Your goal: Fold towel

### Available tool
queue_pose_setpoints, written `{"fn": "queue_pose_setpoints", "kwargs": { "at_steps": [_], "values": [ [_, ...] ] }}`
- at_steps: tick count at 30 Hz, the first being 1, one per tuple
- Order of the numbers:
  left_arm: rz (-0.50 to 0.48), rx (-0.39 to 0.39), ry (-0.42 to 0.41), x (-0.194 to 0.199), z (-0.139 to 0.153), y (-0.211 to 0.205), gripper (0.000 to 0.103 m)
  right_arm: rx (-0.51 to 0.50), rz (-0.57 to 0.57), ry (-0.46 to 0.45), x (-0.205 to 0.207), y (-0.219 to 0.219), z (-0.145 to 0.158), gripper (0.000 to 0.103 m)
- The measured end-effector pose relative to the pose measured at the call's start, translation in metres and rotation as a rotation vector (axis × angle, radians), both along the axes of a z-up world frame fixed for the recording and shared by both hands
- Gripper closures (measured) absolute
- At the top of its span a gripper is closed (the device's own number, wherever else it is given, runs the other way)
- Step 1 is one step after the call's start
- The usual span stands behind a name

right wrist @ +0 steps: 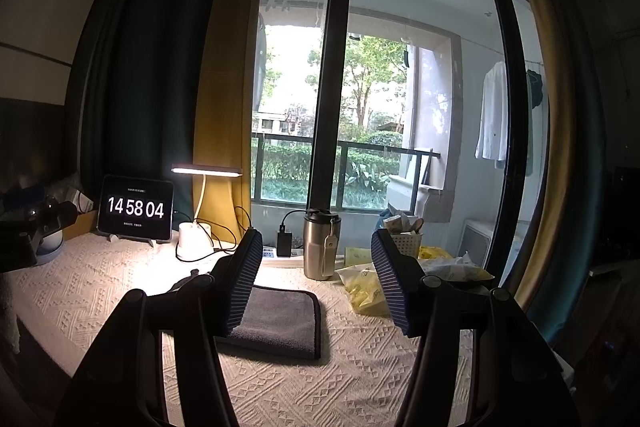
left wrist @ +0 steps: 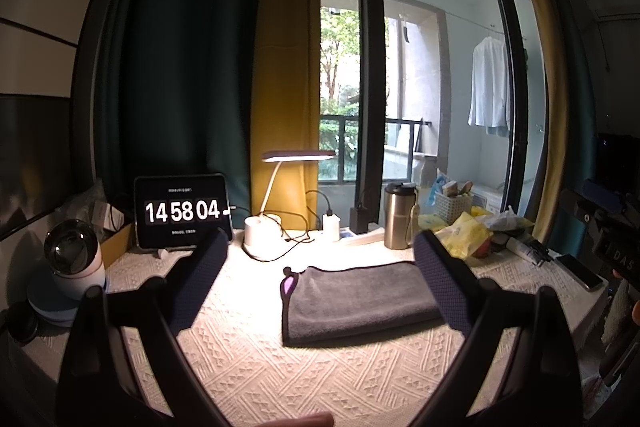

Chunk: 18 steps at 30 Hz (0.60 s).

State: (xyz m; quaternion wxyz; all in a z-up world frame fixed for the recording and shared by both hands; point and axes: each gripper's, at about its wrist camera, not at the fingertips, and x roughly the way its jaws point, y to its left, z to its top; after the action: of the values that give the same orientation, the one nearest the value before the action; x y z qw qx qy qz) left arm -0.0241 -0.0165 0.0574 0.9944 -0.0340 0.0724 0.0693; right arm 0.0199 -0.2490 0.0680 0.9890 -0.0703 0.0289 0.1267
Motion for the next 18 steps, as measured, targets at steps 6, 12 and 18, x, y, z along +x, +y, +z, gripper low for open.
{"fn": "queue_pose_setpoints", "kwargs": {
  "at_steps": [6,12,18],
  "values": [
    [-0.001,0.0,0.0,0.0005,0.0004,0.001,0.008,0.0,0.0,-0.001,-0.0001,-0.0001,-0.0001,0.043],
    [0.004,-0.001,0.0,0.0007,0.0007,0.0,0.008,-0.001,0.001,0.001,0.0001,0.0007,-0.0006,0.043],
    [0.004,-0.003,0.003,0.0023,0.0018,-0.0008,0.008,0.001,0.004,0.005,0.0014,0.0008,-0.0013,0.043]
  ]
}}
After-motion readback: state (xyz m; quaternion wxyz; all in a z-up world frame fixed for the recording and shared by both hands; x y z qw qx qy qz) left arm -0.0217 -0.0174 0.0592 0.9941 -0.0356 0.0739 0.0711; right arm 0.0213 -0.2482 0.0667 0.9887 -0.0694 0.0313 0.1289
